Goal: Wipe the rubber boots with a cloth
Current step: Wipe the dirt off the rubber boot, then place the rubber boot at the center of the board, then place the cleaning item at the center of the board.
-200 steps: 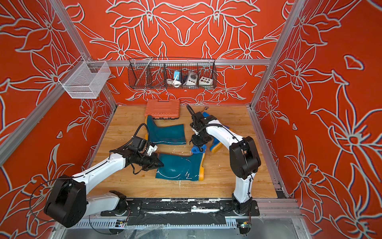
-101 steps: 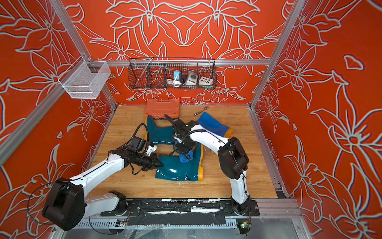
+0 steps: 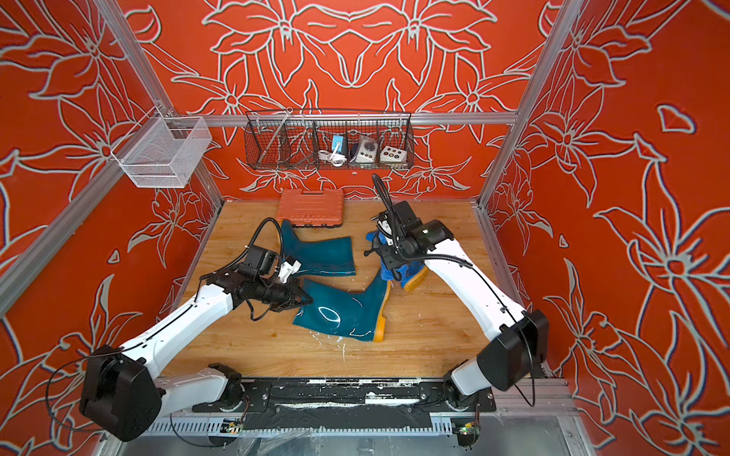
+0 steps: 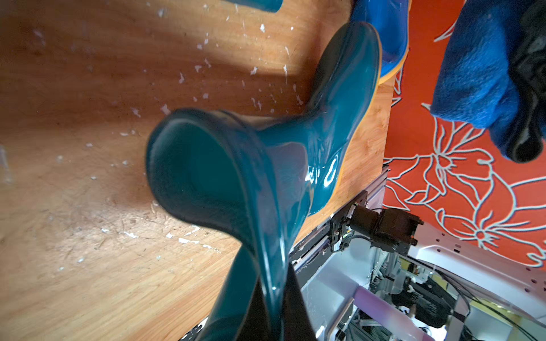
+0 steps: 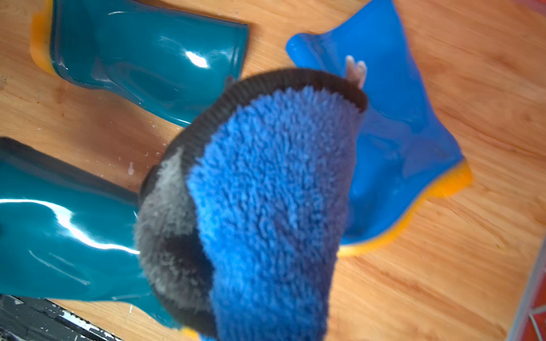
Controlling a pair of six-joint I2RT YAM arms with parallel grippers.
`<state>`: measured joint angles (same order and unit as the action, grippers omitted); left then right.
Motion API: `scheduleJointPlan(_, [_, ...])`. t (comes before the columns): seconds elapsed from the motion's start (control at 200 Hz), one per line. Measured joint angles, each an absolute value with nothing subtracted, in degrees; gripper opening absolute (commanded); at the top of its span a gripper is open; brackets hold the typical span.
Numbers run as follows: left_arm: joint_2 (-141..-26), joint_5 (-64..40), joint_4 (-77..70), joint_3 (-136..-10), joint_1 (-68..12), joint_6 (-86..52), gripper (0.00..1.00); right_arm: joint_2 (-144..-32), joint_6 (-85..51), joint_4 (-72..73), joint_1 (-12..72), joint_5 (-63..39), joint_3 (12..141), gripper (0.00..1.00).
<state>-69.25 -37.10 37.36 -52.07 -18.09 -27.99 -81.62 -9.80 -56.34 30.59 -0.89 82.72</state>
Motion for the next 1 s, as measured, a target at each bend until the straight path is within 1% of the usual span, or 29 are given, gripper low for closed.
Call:
scheduleJointPlan(0.055, [-69.25, -36.25, 39.13, -54.63, -18.09, -26.76, 0.0, -79.29, -10.13, -56.58, 30.39, -0.78, 80.01, 0.2])
scheduleJointPlan(0.125, [-69.25, -35.7, 41.01, -57.84, -18.09, -25.28, 0.0, -76.99, -10.74, -56.8, 30.26, -0.84, 76.01, 0.4])
scheduleJointPlan(0.16, [-69.25, -35.66, 41.63, -59.24, -18.09, -24.67, 0.0, -76.12, -11.33, -56.95, 30.26, -0.93, 73.97, 0.49])
scheduleJointPlan(0.22, [-69.28, -35.86, 42.22, -61.21, -18.09, -23.83, 0.0, -74.46, -12.38, -57.17, 30.26, -1.3, 70.17, 0.58])
scheduleJointPlan(0.275, [-69.38, -36.27, 42.57, -62.5, -18.09, -23.35, 0.0, -72.88, -13.37, -57.49, 30.3, -1.72, 67.11, 0.63])
scheduleJointPlan(0.395, [-69.78, -37.12, 42.54, -63.22, -18.09, -23.14, 0.0, -69.69, -14.04, -58.13, 30.26, -2.7, 63.81, 0.69])
scheduleJointPlan(0.44, [-69.97, -37.52, 42.54, -63.22, -18.09, -23.16, 0.0, -68.82, -14.5, -58.13, 30.28, -2.92, 63.72, 0.73])
scheduleJointPlan(0.631, [-70.06, -38.41, 42.41, -63.22, -18.09, -23.2, 0.0, -67.85, -14.5, -57.78, 30.28, -3.86, 63.72, 0.75])
scheduleJointPlan(0.691, [-70.06, -38.61, 42.35, -63.24, -18.11, -23.22, 0.0, -67.83, -14.57, -57.39, 30.28, -4.54, 63.72, 0.75])
scheduleJointPlan(0.836, [-70.41, -38.96, 42.46, -64.34, -18.83, -23.29, 0.0, -67.77, -15.31, -55.11, 30.28, -6.83, 63.53, 0.71])
scheduleJointPlan(0.996, [-72.6, -40.27, 43.29, -69.36, -21.91, -22.39, 0.0, -67.64, -16.6, -50.24, 31.31, -10.9, 61.52, 0.67])
